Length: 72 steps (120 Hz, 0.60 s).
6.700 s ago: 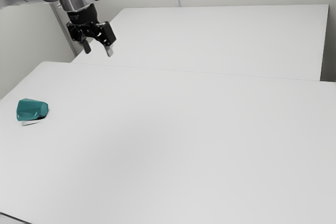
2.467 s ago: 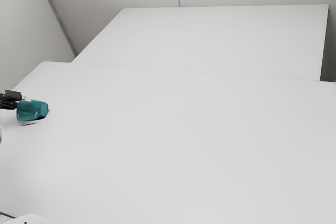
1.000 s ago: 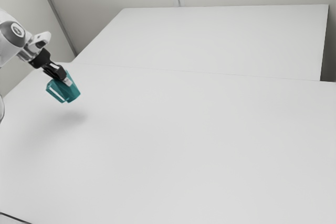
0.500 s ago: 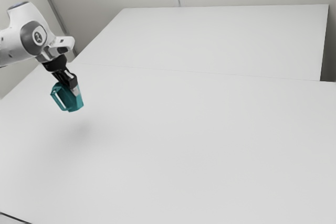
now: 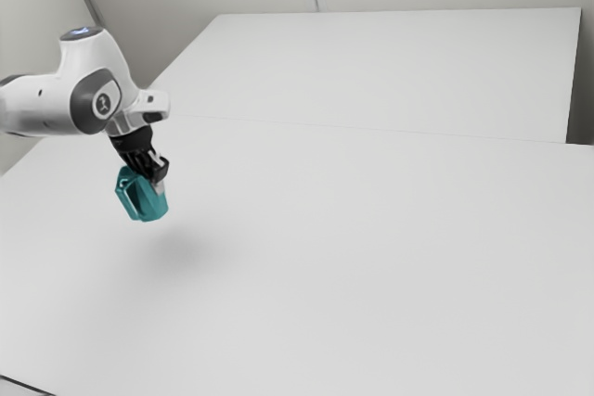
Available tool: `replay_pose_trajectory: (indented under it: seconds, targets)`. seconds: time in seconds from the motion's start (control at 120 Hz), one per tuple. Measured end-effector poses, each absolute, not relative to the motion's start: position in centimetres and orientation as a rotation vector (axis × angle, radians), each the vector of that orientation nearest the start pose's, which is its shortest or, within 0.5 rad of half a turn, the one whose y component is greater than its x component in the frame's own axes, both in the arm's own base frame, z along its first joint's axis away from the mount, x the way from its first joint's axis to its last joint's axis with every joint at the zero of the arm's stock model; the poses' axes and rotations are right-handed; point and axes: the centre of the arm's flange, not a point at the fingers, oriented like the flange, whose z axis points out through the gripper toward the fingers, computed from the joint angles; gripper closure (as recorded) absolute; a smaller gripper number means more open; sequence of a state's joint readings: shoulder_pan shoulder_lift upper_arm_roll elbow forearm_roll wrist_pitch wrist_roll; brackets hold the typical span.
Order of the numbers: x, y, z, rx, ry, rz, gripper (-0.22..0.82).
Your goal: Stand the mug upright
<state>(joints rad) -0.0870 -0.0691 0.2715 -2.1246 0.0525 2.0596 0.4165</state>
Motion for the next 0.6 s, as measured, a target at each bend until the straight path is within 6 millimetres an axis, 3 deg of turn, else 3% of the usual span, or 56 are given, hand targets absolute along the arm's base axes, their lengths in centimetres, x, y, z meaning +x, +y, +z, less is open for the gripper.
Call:
replay_pose_trajectory:
  seconds: [0.125,0.392,0.6]
  targets:
    - [51.1,9.5,42.3,-3.067,0.343,0.032,0.78]
    - [50.8,6.0,40.0,-3.013,0.293,0.014,0.78]
    - [50.5,4.8,38.4,-3.011,0.215,-0.053,0.78]
